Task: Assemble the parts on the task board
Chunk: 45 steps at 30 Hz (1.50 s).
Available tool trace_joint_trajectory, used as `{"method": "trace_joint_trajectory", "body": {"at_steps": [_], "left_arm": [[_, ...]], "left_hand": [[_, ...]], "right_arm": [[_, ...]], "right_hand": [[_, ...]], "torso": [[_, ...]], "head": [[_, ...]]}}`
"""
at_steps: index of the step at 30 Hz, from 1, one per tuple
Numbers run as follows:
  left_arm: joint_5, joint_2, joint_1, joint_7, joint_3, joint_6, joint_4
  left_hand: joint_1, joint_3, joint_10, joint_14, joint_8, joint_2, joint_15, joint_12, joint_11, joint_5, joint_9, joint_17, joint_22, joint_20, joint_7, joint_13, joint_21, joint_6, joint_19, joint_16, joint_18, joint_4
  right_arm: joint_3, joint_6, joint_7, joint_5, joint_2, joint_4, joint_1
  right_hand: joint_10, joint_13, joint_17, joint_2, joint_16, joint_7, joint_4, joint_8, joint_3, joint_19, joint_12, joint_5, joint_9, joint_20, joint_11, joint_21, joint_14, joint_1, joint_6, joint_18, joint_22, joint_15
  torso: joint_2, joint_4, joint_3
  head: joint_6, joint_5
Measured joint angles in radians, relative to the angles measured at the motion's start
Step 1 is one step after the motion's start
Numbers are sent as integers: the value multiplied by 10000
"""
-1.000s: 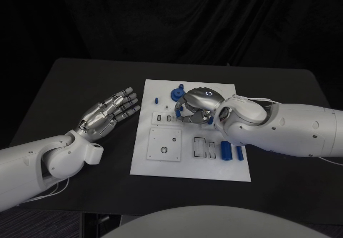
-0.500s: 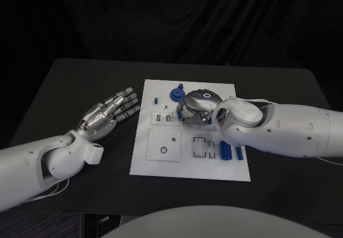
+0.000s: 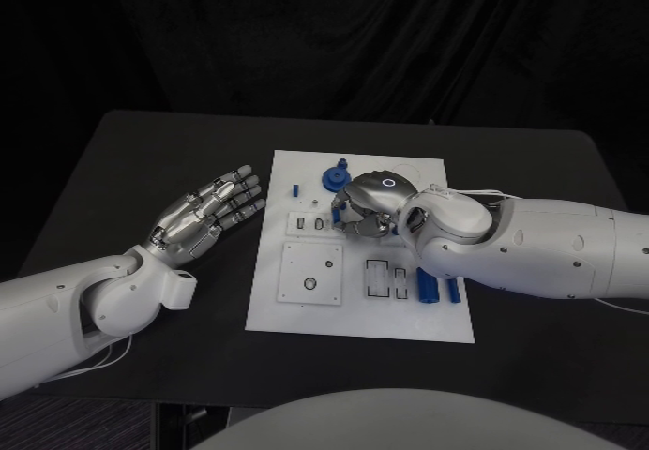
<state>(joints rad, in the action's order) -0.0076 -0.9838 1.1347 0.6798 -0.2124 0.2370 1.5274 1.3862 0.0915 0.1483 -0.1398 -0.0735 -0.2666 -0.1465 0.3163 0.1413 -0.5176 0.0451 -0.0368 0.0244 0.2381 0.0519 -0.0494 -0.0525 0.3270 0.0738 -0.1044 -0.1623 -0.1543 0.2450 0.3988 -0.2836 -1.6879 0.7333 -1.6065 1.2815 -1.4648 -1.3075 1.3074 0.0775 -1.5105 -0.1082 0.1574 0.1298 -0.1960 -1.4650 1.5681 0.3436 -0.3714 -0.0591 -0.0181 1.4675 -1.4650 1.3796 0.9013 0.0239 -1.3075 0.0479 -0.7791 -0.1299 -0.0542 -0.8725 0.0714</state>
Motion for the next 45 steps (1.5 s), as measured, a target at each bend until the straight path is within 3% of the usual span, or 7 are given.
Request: {"method": "trace_joint_trajectory", "body": {"at_steps": [22, 25, 26, 31, 34, 40, 45], "left_arm": [[0, 61, -47, 0, 0, 61, -102], [0, 59, -51, 0, -1, 62, -99], [-3, 58, -52, 0, -1, 60, -97], [-161, 49, -55, 0, 0, 1, -81], [-312, 28, -56, 0, 1, -90, -37], [-534, -83, -56, 0, 3, -399, 110], [-577, -242, 7, 0, -1, -887, 291]], "left_hand": [[-41, -42, -39, 20, 0, -38, -20, -87, -39, 0, 0, 0, 0, 0, 0, 18, 0, 0, 0, 0, 0, 43], [-80, -55, -62, 27, 0, 1, -27, -86, -62, 0, 0, 0, 0, 20, 0, 18, 0, 0, -20, 0, 0, 55], [-80, -70, -70, 27, 0, 1, -27, -85, -70, -1, 0, 0, 0, 35, 0, 18, 0, 0, -35, 0, 0, 70], [-79, -166, -70, 27, 0, 1, -27, -84, -70, -109, 2, 0, 0, 35, 0, 17, 0, 0, -35, 0, 0, 166], [-81, -247, -71, 26, -53, 3, -27, -40, -70, -277, 22, 0, 0, 88, 37, 18, 0, 37, 19, -38, 2, 247], [-147, -411, 30, -31, -105, 68, -64, 158, 21, -535, 45, -20, 35, 156, 105, 8, -78, 228, 128, -176, 0, 285], [-303, -843, 568, -876, -253, 225, -40, 851, -11, -946, 79, -143, 145, 147, 321, -58, -369, 682, 623, -1057, 1, 232]], "right_arm": [[-16, 19, 85, -43, 75, 6, -19], [-9, 91, 151, -45, 113, -24, -28], [-6, 131, 176, -45, 131, -44, -34], [1, 494, 379, -46, 284, -181, -62], [-42, 850, 544, -46, 400, -308, -64], [-66, 1518, 924, -14, 711, -577, 55], [-78, 1875, 1217, 53, 1100, -830, 443]], "right_hand": [[0, 2, 0, 225, -168, 75, 56, -635, 337, 0, -40, -1487, 343, 0, 0, 71, 0, -354, -1501, -1, 1, 0], [-39, 2, 0, 298, -363, 81, 212, -635, 497, 0, -40, -2053, 493, 0, 39, 133, 0, -413, -1823, -1, 1, 0], [-39, 2, 0, 488, -530, 85, 323, -635, 599, 0, -40, -2295, 574, 0, 38, 198, 0, -351, -1957, -1, 1, 0], [-2, 2, 0, 999, -581, 134, 1211, -634, 789, 0, -39, -2718, 876, 0, 75, 261, 0, 159, -2328, -1, 2, 0], [-2, 0, 0, 1135, -580, 117, 1354, -634, 885, 0, -39, -2834, 1061, 0, 74, 261, 0, 163, -2667, -1, 2, 0], [-2, -5, 0, 1131, -580, 65, 1364, -597, 896, 0, -38, -2876, 1049, 0, 74, 261, 0, 159, -2412, -1, 2, 0], [-2, -5, 0, 977, -580, 13, 1365, -494, 857, 0, -38, -2875, 1038, 0, 74, 283, 0, 35, -2182, -1, 2, 0]], "torso": [[7, -5, -10], [7, -5, -10], [7, -4, -9], [8, -1, -9], [7, -1, -8], [7, 5, -2], [17, 28, 5]], "head": [[0, -1], [0, 20], [0, 42], [0, 55], [0, 58], [1, 42], [178, -101]]}}
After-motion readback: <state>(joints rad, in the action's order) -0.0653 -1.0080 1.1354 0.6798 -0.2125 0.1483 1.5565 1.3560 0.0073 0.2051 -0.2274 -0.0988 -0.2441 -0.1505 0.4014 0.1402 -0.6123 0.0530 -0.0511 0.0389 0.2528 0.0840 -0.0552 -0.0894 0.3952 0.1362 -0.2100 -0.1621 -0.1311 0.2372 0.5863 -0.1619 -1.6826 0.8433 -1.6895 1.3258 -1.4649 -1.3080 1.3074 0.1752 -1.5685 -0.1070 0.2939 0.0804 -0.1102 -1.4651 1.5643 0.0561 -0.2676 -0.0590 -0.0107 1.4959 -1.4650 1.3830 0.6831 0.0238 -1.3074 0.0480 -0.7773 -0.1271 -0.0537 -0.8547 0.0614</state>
